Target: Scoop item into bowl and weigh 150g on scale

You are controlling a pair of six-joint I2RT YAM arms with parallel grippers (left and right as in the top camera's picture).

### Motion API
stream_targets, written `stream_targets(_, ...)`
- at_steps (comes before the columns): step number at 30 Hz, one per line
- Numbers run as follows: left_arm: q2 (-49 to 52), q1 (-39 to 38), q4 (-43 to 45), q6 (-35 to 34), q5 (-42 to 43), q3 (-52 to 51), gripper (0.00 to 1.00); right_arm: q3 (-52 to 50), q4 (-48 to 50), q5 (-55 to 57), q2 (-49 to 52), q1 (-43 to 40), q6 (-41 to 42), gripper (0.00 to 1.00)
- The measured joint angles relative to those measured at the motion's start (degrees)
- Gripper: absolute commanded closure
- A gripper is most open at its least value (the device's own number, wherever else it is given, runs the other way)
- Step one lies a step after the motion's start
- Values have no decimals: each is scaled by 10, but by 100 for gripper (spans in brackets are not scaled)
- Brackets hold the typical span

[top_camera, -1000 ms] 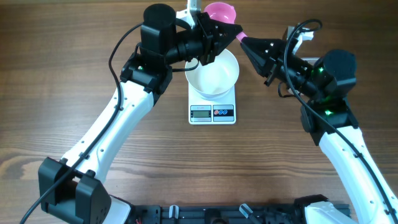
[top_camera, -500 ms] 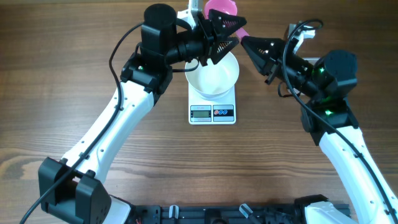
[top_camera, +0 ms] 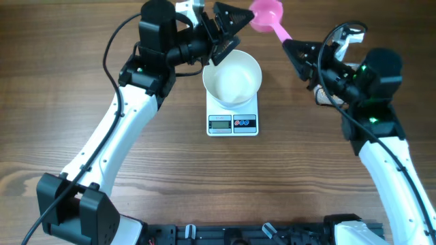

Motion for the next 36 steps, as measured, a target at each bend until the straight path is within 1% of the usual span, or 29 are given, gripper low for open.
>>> stream_targets(1, 0, 1, -16, 7, 0, 0, 1, 14, -35, 6, 0, -4, -20, 95)
stream_targets(5, -1, 1, -99, 66, -21, 0, 1, 130, -247, 77, 4, -13, -137, 95)
stream_targets(6, -3, 1, -125, 83, -30, 0, 1, 155, -279, 96, 4, -13, -161, 95)
stream_targets(7, -7, 1, -174, 107, -48, 4, 1, 200, -337, 126, 4, -13, -197, 95)
stream_targets(9, -18, 1, -242, 147, -82, 13, 1, 257, -410, 172, 4, -13, -241, 95)
stream_targets(10, -22, 1, -325, 183, -119, 40, 0, 289, -448, 202, 4, -13, -271, 95)
stream_targets(13, -38, 1, -483, 282, -213, 120, 0, 339, -523, 267, 3, -19, -338, 95)
stream_targets(16, -58, 1, -552, 357, -255, 158, 0, 341, -600, 295, 4, -35, -386, 96)
stream_targets(17, -64, 1, -567, 372, -262, 162, 2, 341, -619, 300, 6, -40, -398, 96)
stream_targets(18, -67, 1, -577, 384, -267, 162, 13, 341, -640, 305, 10, -46, -417, 96)
stream_targets(19, -67, 1, -590, 396, -273, 162, 15, 341, -658, 310, 13, -48, -430, 96)
stream_targets(22, -66, 1, -615, 413, -276, 162, 14, 341, -704, 320, 24, -49, -461, 96)
stream_targets(26, -66, 1, -645, 421, -275, 162, 14, 341, -713, 329, 26, -49, -480, 96)
stream_targets(27, -66, 1, -660, 422, -275, 162, 22, 341, -712, 330, 26, -49, -490, 96)
stream_targets(29, -66, 1, -688, 425, -275, 162, 29, 341, -709, 330, 26, -49, -512, 96)
stream_targets(34, -65, -27, -724, 450, -275, 147, 29, 341, -705, 330, 29, -49, -581, 96)
stream_targets(35, -65, -37, -725, 452, -276, 138, 34, 341, -710, 331, 32, -49, -589, 96)
stream_targets(36, -65, -48, -726, 453, -275, 128, 41, 341, -718, 331, 36, -49, -595, 96)
